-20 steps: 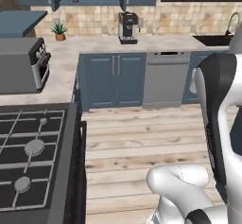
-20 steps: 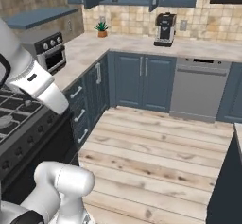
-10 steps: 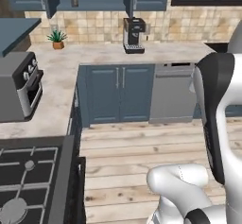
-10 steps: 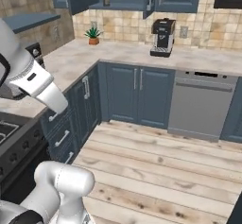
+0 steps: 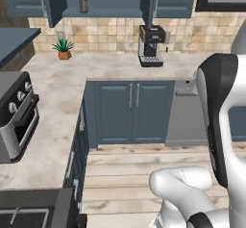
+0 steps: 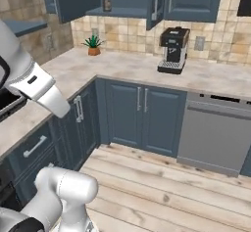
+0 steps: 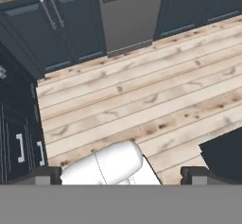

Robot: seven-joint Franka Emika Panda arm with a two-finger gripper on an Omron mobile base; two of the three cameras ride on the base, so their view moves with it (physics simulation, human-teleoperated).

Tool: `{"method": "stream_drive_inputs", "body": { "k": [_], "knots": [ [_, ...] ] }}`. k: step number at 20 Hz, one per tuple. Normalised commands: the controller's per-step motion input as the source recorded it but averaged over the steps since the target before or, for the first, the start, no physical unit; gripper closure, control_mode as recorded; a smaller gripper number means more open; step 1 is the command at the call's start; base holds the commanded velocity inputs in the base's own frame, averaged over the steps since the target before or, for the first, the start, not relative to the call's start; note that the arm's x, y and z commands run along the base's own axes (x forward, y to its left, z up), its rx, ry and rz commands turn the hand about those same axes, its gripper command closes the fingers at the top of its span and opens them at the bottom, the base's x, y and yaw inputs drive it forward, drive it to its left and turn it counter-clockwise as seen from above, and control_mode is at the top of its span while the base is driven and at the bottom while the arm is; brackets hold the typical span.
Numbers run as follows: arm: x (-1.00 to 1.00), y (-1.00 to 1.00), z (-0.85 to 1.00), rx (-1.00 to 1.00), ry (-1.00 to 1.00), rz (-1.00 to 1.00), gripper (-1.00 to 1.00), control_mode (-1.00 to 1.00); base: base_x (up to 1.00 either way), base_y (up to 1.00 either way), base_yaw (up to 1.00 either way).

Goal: There is a bowl on the dining counter. Grab a lemon wedge from the fridge and place it in the bowl. Then get the liquor bottle and glass cup from the cabinet and place them next to the bowl.

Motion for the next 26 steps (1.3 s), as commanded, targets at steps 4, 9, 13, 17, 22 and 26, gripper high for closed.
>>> {"method": "stream_drive_inputs", "body": {
  "k": [4, 9, 13, 17, 22, 26],
  "knots": [
    [0.0, 0.0, 0.0, 0.0, 0.0, 0.0, -1.0, 1.0, 1.0, 0.0, 0.2],
    [0.0, 0.0, 0.0, 0.0, 0.0, 0.0, -1.0, 1.0, 1.0, 0.0, 0.19],
    [0.0, 0.0, 0.0, 0.0, 0.0, 0.0, -1.0, 1.0, 0.99, 0.0, 0.19],
    [0.0, 0.0, 0.0, 0.0, 0.0, 0.0, -1.0, 1.0, 0.96, 0.0, 0.17],
    [0.0, 0.0, 0.0, 0.0, 0.0, 0.0, -1.0, 1.0, 0.92, 0.02, 0.15],
    [0.0, 0.0, 0.0, 0.0, 0.0, 0.0, -1.0, 1.0, 0.68, 0.33, 0.12]
  ]
}}
